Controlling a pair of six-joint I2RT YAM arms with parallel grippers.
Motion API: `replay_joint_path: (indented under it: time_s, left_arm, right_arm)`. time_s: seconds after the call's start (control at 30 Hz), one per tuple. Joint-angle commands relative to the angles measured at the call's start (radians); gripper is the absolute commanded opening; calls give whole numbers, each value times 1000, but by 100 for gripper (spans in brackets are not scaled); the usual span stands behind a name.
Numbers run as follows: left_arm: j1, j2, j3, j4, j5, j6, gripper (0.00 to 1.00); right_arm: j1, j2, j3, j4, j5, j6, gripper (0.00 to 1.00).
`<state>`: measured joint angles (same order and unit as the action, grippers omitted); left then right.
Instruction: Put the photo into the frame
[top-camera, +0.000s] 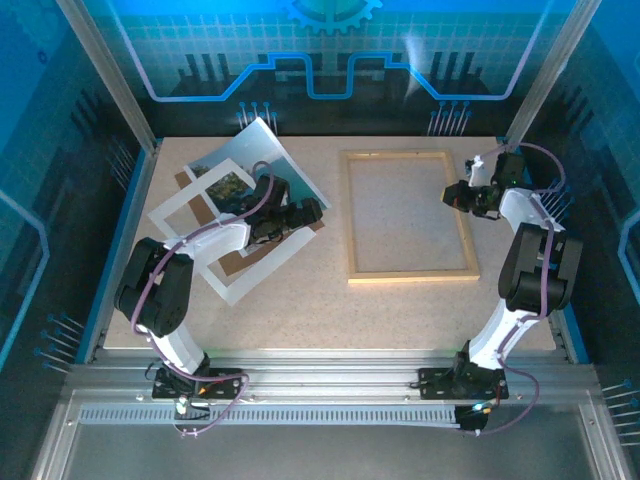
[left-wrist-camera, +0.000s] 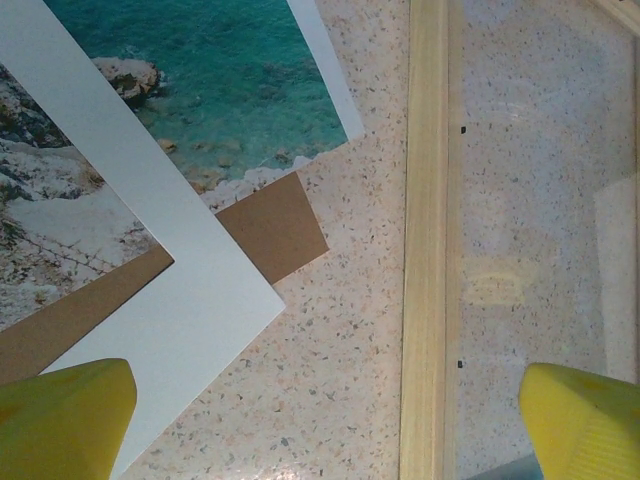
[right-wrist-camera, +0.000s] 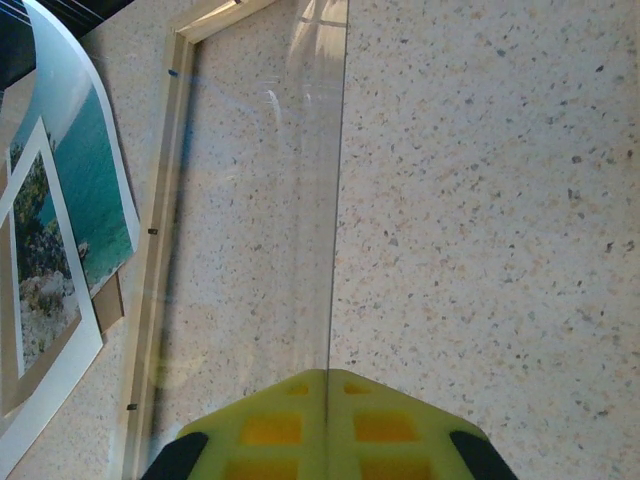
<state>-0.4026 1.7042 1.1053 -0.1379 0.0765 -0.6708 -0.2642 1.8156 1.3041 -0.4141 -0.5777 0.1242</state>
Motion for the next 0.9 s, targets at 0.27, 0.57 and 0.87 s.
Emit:
replay_joint_path:
  time_s: [0.27,0.57,0.87]
  left_arm:
    - [-16,19,34,-23,9,29,99]
    - [-17,20,36,-30,8,33,99]
    - [-16,21,44,-34,7,35,99]
  right_arm:
    - [-26,19,27,-5,-58,-26,0]
    - [-28,20,30,-20,-50,-37,0]
    - [-38,11,28,-25,-22,-35,0]
